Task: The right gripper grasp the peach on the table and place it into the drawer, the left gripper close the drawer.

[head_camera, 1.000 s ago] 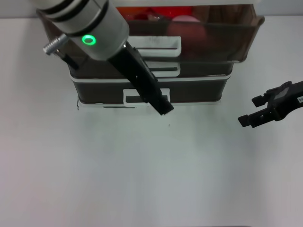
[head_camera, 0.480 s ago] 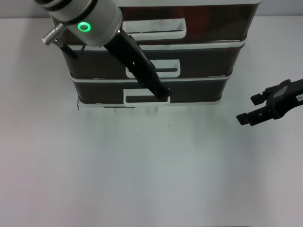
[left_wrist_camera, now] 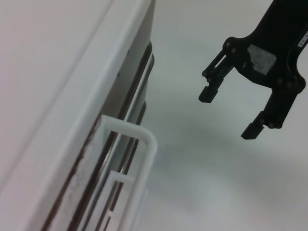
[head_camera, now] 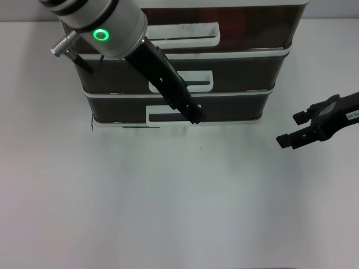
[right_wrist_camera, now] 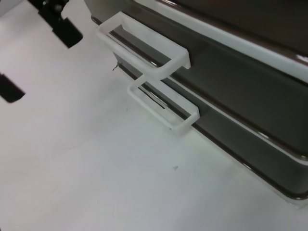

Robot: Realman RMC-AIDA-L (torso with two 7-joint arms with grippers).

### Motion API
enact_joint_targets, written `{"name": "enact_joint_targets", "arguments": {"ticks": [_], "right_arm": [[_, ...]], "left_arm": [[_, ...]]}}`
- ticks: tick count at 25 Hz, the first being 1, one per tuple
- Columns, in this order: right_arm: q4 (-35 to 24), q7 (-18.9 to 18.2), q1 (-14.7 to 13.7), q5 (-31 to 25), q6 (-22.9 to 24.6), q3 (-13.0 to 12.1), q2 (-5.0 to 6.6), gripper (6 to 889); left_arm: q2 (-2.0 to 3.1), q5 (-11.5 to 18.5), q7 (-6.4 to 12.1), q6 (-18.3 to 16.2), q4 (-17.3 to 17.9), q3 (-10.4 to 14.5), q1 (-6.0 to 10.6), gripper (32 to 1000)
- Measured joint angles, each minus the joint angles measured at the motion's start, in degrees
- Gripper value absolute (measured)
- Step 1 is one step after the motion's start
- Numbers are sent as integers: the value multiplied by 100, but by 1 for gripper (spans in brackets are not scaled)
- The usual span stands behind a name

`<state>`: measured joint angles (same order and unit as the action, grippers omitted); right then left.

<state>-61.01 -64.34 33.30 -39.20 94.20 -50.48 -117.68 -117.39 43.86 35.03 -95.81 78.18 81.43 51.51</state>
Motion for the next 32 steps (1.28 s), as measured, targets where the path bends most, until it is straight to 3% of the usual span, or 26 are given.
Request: {"name": "enact_joint_targets", "arguments": {"ticks": [9,17,27,32], "right_arm": [[2,1,2,-1,-8,24,0,857],[2,5,2,-3,-7,29,0,857],[2,10,2,-12,-4,29,0,857],[-11,21,2,-15,3,29,0,857]], "left_arm": [[14,-211,22,244,-51,-64,-36,813],[6,-273,6,263,-56,-82,-36,813],[-12,-217,-103,93,16,-58,-36,813],[-25,-198,-226,-157,260,-14,-199,813]]}}
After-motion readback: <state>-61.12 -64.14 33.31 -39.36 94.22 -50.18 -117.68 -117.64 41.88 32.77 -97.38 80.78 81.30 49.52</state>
